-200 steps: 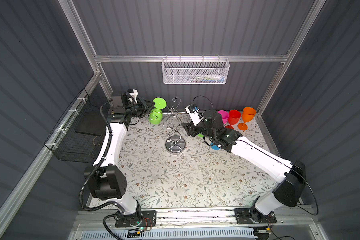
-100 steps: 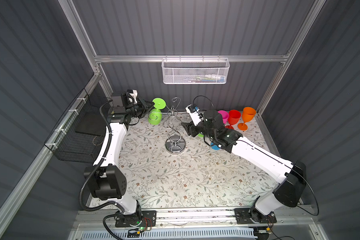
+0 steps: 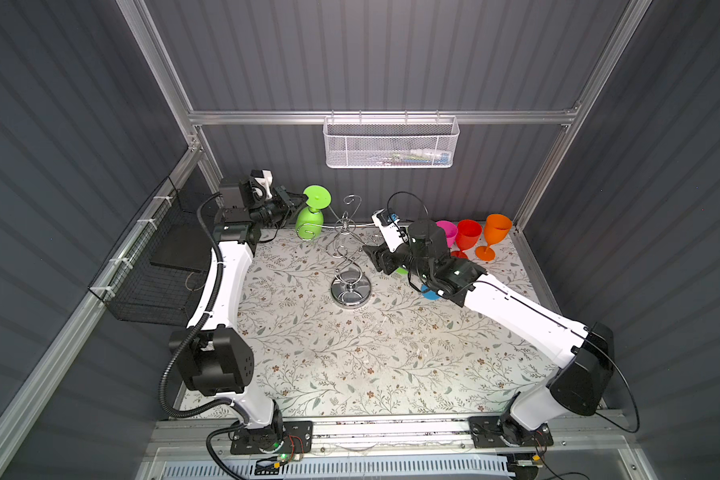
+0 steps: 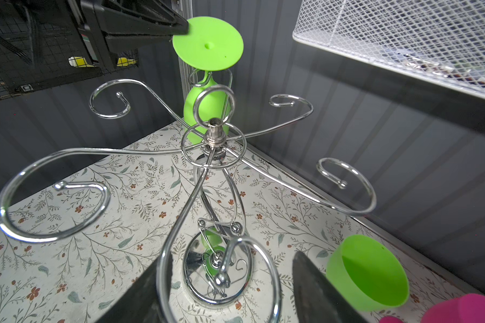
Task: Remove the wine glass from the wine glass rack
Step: 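Pull the lime-green glass off the rack with the left gripper while the right gripper withdraws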
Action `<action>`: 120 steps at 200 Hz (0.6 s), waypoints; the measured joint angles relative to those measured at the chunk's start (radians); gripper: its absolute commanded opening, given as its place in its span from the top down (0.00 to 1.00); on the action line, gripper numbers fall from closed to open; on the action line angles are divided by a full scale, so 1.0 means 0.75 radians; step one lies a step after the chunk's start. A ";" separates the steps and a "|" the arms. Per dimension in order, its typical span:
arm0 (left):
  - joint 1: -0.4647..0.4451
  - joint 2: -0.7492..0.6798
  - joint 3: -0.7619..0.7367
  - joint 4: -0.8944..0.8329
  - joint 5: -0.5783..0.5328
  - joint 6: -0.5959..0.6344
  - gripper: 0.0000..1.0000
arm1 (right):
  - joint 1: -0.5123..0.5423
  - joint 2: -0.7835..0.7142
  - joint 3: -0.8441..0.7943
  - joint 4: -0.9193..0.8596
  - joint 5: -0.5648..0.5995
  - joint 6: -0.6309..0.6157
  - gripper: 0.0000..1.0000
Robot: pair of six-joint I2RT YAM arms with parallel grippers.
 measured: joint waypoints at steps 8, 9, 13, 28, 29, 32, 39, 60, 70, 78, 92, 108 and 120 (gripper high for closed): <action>-0.001 0.009 0.000 0.008 0.006 -0.003 1.00 | 0.000 0.000 0.000 0.000 0.001 0.000 0.32; -0.001 0.010 0.000 0.009 0.007 -0.004 1.00 | 0.000 0.000 0.000 0.001 0.001 0.000 0.32; -0.001 0.013 0.000 0.011 0.010 -0.004 1.00 | 0.000 0.000 0.000 0.000 0.001 0.000 0.32; -0.003 0.022 0.000 0.015 0.021 -0.008 1.00 | 0.000 0.000 0.000 0.001 0.001 0.000 0.32; -0.003 0.023 0.000 0.015 0.022 -0.008 1.00 | 0.000 0.000 0.000 0.001 0.001 0.000 0.32; -0.003 0.023 0.000 0.015 0.023 -0.008 1.00 | 0.000 0.000 0.000 0.001 0.000 0.000 0.32; -0.004 0.023 0.000 0.015 0.026 -0.008 1.00 | 0.000 0.000 0.000 0.000 0.000 0.000 0.32; -0.008 0.023 0.000 0.032 0.033 -0.013 1.00 | 0.000 0.000 0.000 0.000 0.000 0.000 0.32; -0.009 0.023 0.000 0.039 0.040 -0.018 1.00 | 0.000 0.000 0.000 0.000 0.000 0.000 0.32; -0.009 0.023 0.000 0.044 0.046 -0.021 1.00 | 0.000 0.000 0.000 0.000 0.001 0.000 0.32; -0.009 0.023 -0.001 0.047 0.056 -0.022 1.00 | 0.000 0.000 0.000 0.000 0.001 0.000 0.32; -0.009 0.021 -0.014 0.052 0.068 -0.021 1.00 | 0.000 0.000 0.000 0.000 0.001 0.000 0.32; -0.009 0.011 -0.041 0.054 0.073 -0.020 1.00 | 0.000 0.000 0.000 0.000 0.001 0.000 0.32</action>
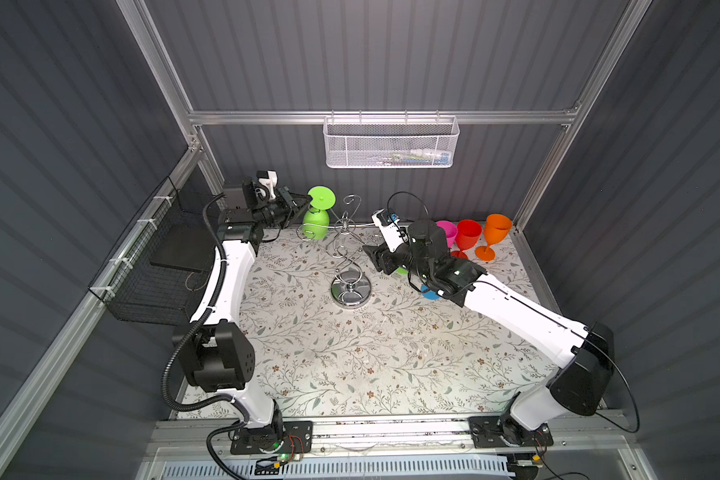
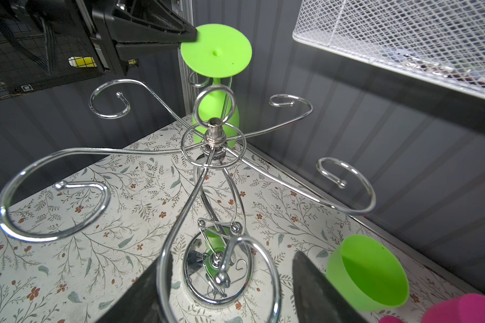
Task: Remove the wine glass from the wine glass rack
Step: 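Pull the lime-green glass off the rack with the left gripper while the right gripper withdraws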
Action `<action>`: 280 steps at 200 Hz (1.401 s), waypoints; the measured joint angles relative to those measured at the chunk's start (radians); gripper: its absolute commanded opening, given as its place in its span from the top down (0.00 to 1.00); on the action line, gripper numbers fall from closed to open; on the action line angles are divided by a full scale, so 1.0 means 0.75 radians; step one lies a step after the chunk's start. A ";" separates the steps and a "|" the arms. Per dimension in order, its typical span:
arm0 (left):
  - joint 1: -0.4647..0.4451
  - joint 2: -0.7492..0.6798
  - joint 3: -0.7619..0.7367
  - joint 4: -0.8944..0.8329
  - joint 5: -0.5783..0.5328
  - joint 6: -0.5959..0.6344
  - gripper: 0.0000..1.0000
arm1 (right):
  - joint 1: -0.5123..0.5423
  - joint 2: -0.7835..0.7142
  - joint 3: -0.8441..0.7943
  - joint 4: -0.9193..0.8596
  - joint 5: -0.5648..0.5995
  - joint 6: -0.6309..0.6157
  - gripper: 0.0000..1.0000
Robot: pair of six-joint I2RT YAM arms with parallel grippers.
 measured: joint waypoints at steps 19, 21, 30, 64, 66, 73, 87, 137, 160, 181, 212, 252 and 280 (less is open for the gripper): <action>0.000 -0.025 -0.048 -0.018 0.002 0.014 1.00 | 0.000 0.000 0.000 0.000 0.000 0.001 0.32; 0.000 -0.029 -0.052 -0.020 0.002 0.014 1.00 | 0.000 0.000 0.000 0.000 0.000 0.001 0.32; 0.000 -0.047 -0.071 -0.032 0.002 0.021 1.00 | 0.000 0.000 0.000 0.000 0.000 0.001 0.32; 0.000 -0.118 -0.084 -0.104 -0.009 0.072 1.00 | -0.001 0.000 0.000 -0.001 0.002 0.001 0.32; 0.001 -0.124 -0.084 -0.109 -0.012 0.078 1.00 | -0.001 0.000 0.000 -0.001 0.002 0.001 0.32; 0.002 -0.142 -0.084 -0.124 -0.019 0.089 1.00 | -0.001 0.000 0.000 0.000 0.004 0.001 0.32; 0.004 -0.178 -0.084 -0.157 -0.039 0.112 1.00 | -0.001 0.000 0.000 -0.001 0.007 0.001 0.32; 0.028 -0.239 -0.084 -0.268 -0.115 0.179 1.00 | -0.001 0.000 0.001 -0.002 0.016 0.001 0.32; 0.037 -0.254 -0.079 -0.327 -0.168 0.209 1.00 | -0.001 0.001 0.001 -0.002 0.016 0.001 0.31; 0.044 -0.262 -0.048 -0.384 -0.222 0.241 1.00 | -0.001 0.003 0.001 -0.002 0.016 0.006 0.29; 0.045 -0.262 0.070 -0.478 -0.302 0.308 1.00 | -0.002 0.009 0.008 -0.002 0.005 0.024 0.22; 0.045 -0.262 0.216 -0.510 -0.339 0.361 1.00 | -0.003 0.007 0.036 -0.001 -0.035 0.059 0.13; 0.045 -0.266 0.239 -0.506 -0.327 0.376 1.00 | -0.003 -0.015 0.045 -0.002 -0.071 0.087 0.10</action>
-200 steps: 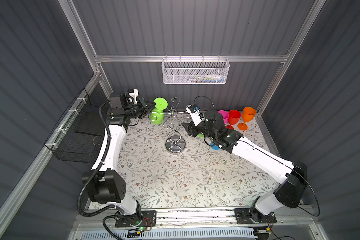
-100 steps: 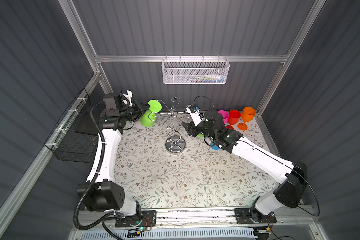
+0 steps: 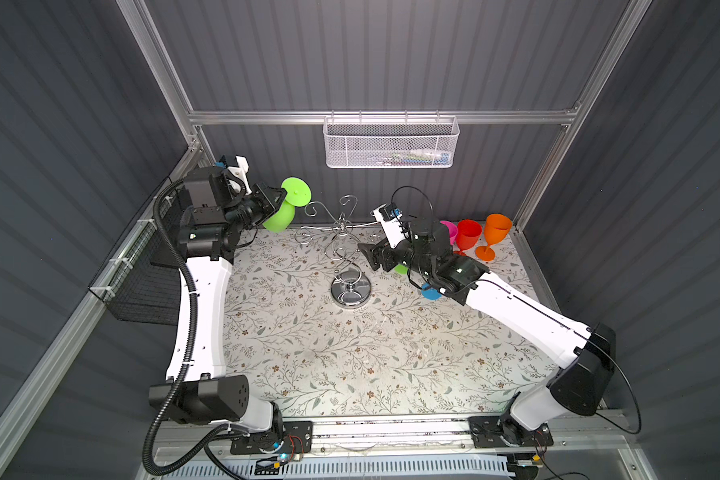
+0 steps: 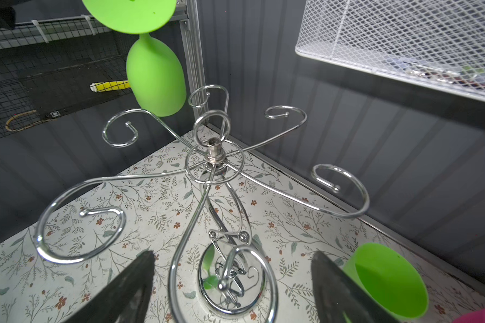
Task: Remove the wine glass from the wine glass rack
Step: 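Pull the lime-green glass off the rack with the left gripper while the right gripper withdraws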
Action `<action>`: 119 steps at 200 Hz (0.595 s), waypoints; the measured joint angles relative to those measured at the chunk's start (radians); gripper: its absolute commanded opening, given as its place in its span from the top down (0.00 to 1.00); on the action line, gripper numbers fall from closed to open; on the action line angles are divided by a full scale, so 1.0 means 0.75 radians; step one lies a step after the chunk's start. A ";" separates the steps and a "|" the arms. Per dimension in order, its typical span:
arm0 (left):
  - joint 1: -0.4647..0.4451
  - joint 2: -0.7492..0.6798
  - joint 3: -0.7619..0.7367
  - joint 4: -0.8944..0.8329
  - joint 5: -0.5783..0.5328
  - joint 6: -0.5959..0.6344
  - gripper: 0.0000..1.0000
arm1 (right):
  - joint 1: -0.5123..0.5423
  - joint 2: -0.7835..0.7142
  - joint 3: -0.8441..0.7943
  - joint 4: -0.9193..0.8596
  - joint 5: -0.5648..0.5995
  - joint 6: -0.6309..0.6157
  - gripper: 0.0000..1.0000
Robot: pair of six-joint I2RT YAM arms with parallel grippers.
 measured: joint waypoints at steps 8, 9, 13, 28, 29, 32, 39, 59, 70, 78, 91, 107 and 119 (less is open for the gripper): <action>0.000 -0.001 0.002 0.005 0.009 0.001 1.00 | 0.000 -0.015 0.001 0.000 -0.009 0.008 0.10; 0.000 -0.001 0.002 0.006 0.010 0.001 1.00 | 0.000 -0.018 0.001 -0.001 -0.010 0.011 0.10; 0.000 -0.001 0.002 0.010 0.015 0.001 1.00 | 0.000 -0.028 0.001 -0.001 -0.016 0.015 0.09; 0.000 -0.007 0.002 0.027 0.043 0.003 1.00 | 0.000 -0.080 0.000 -0.001 -0.025 0.028 0.09; 0.000 -0.007 0.002 0.027 0.044 0.003 1.00 | 0.000 -0.083 0.000 -0.001 -0.025 0.028 0.09; 0.000 -0.009 0.002 0.034 0.049 0.003 1.00 | 0.000 -0.095 0.000 0.000 -0.026 0.030 0.09; 0.000 -0.015 0.002 0.051 0.067 0.003 1.00 | 0.000 -0.127 -0.002 0.002 -0.025 0.034 0.09; 0.000 -0.042 0.002 0.114 0.123 -0.001 1.00 | -0.001 -0.235 -0.031 0.011 -0.013 0.045 0.08; 0.000 -0.062 0.002 0.157 0.158 -0.003 1.00 | -0.003 -0.293 -0.054 0.013 0.003 0.050 0.08; 0.000 -0.077 0.002 0.192 0.186 -0.007 1.00 | -0.008 -0.330 -0.071 0.012 0.015 0.054 0.08; -0.010 -0.101 0.002 0.253 0.230 -0.018 1.00 | -0.025 -0.382 -0.100 0.007 0.036 0.067 0.08; -0.044 -0.123 0.003 0.323 0.268 -0.027 1.00 | -0.064 -0.431 -0.136 -0.009 0.050 0.101 0.08; -0.101 -0.130 0.007 0.361 0.286 -0.026 1.00 | -0.103 -0.461 -0.165 -0.033 0.052 0.138 0.08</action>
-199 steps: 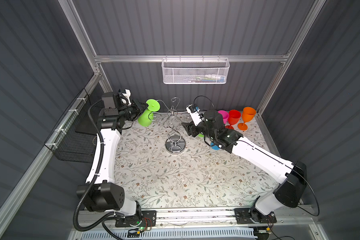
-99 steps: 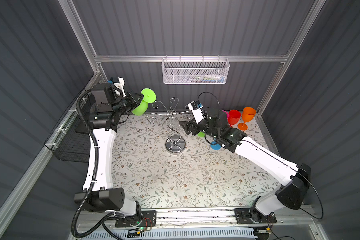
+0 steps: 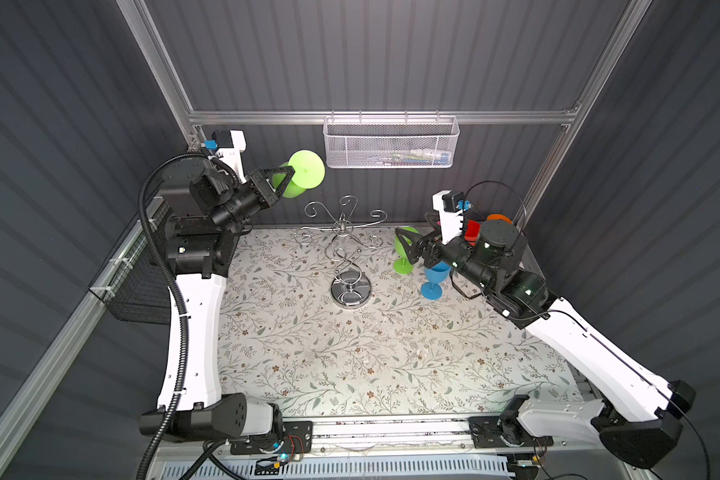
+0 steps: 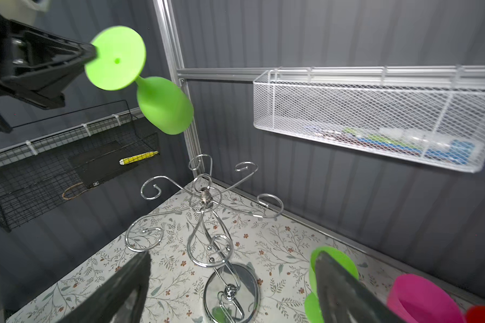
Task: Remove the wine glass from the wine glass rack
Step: 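Pull the lime-green glass off the rack with the left gripper while the right gripper withdraws, then swing the lime-green glass toward the robot and turn it upright with left gripper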
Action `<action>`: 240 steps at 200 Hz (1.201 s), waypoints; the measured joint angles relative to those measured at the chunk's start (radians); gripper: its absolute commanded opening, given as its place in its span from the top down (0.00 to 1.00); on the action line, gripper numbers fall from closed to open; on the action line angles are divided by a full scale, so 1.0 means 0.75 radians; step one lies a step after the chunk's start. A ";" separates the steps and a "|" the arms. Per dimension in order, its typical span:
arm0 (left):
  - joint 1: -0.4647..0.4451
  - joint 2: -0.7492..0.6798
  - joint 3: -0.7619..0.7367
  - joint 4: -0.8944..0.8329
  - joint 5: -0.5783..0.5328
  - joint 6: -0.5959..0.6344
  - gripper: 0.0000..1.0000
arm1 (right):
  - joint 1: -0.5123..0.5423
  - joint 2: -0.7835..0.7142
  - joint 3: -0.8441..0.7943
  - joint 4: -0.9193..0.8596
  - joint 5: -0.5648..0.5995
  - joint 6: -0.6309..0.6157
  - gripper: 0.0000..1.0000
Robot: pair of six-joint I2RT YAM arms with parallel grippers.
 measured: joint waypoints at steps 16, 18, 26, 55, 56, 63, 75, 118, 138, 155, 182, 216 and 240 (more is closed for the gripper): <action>-0.106 -0.002 0.001 0.042 0.019 0.004 1.00 | -0.063 -0.034 -0.038 -0.044 -0.001 0.061 0.08; -0.121 -0.002 0.001 0.045 0.019 0.004 1.00 | -0.069 -0.036 -0.040 -0.050 -0.002 0.067 0.08; -0.176 -0.002 -0.004 0.066 0.028 0.007 1.00 | -0.100 -0.051 -0.056 -0.076 -0.005 0.102 0.08; -0.385 -0.015 -0.064 0.118 0.027 0.064 1.00 | -0.226 -0.140 -0.123 -0.192 -0.015 0.228 0.08; -0.396 -0.016 -0.068 0.120 0.026 0.069 1.00 | -0.234 -0.146 -0.126 -0.198 -0.015 0.235 0.08; -0.448 -0.020 -0.084 0.123 0.016 0.094 1.00 | -0.264 -0.174 -0.138 -0.226 -0.019 0.261 0.08; -0.549 -0.022 -0.105 0.122 -0.003 0.145 1.00 | -0.319 -0.227 -0.156 -0.271 -0.024 0.305 0.08; -0.967 -0.026 -0.159 0.054 -0.209 0.425 1.00 | -0.504 -0.339 -0.187 -0.408 -0.103 0.457 0.08; -1.167 -0.042 -0.256 0.028 -0.404 0.571 1.00 | -0.587 -0.345 -0.195 -0.461 -0.139 0.521 0.08; -1.336 -0.056 -0.370 0.021 -0.611 0.687 1.00 | -0.654 -0.349 -0.207 -0.509 -0.173 0.574 0.08; -1.560 -0.058 -0.535 0.034 -0.946 0.841 1.00 | -0.724 -0.349 -0.209 -0.565 -0.227 0.628 0.09; -1.786 -0.041 -0.725 0.105 -1.364 1.000 1.00 | -0.734 -0.350 -0.209 -0.606 -0.263 0.650 0.10; -1.901 0.012 -0.788 0.166 -1.621 1.096 1.00 | -0.734 -0.352 -0.208 -0.638 -0.264 0.649 0.10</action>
